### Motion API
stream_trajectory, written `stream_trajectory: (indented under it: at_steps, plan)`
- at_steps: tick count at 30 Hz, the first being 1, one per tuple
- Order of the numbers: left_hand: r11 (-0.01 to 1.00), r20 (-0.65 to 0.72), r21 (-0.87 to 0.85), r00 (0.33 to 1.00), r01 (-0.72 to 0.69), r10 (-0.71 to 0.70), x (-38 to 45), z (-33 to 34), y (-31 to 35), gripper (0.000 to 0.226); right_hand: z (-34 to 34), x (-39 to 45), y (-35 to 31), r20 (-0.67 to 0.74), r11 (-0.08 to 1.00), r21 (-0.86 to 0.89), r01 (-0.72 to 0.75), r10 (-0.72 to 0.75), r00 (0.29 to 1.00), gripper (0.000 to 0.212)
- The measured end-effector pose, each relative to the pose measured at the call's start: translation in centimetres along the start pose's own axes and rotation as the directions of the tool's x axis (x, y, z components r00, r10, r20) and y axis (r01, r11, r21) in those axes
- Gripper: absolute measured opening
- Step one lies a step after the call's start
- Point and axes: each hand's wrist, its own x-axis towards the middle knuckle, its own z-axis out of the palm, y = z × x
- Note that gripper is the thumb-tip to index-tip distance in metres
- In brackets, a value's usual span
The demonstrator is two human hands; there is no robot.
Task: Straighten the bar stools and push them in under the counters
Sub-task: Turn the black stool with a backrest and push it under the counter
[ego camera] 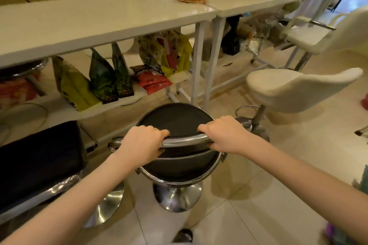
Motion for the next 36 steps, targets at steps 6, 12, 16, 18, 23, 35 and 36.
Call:
stream_trajectory:
  at_steps: [6, 12, 16, 18, 23, 35, 36]
  plan:
    - [0.984, -0.036, 0.049, 0.984, 0.173, -0.172, -0.5, 0.4, 1.3, 0.024, 0.3, 0.0, 0.1, -0.02, 0.998, -0.043, 0.034, -0.035, 0.999, 0.024]
    - [0.975, -0.183, 0.003, 0.958, 0.224, -0.22, -1.2, 1.3, 1.5, 0.02, 0.1, -0.3, 0.1, -0.068, 0.998, -0.027, 0.061, -0.063, 0.996, 0.02]
    - [0.973, -0.221, -0.008, 0.948, 0.231, -0.227, -1.4, 1.3, 1.4, 0.025, 0.0, -0.4, 0.0, -0.122, 0.997, -0.03, 0.066, -0.07, 0.99, 0.022]
    - [0.97, -0.22, -0.016, 0.946, 0.242, -0.24, -1.2, 1.2, 1.5, 0.022, 0.1, -0.3, 0.1, -0.143, 0.999, -0.017, 0.048, -0.05, 0.988, 0.022]
    - [0.962, -0.186, 0.0, 0.945, 0.274, -0.269, -0.2, 0.9, 0.7, 0.022, 0.0, 1.0, 0.5, -0.164, 1.0, -0.018, 0.018, -0.021, 0.986, 0.019]
    - [0.946, -0.153, 0.019, 0.936, 0.324, -0.318, 5.0, 1.4, -2.1, 0.025, 0.1, 6.4, 4.9, -0.168, 0.998, -0.041, 0.054, -0.06, 0.984, 0.027]
    - [0.945, -0.149, 0.02, 0.936, 0.326, -0.32, 5.5, 1.4, -2.6, 0.025, 0.1, 7.0, 5.1, -0.172, 0.998, -0.039, 0.055, -0.061, 0.983, 0.027]
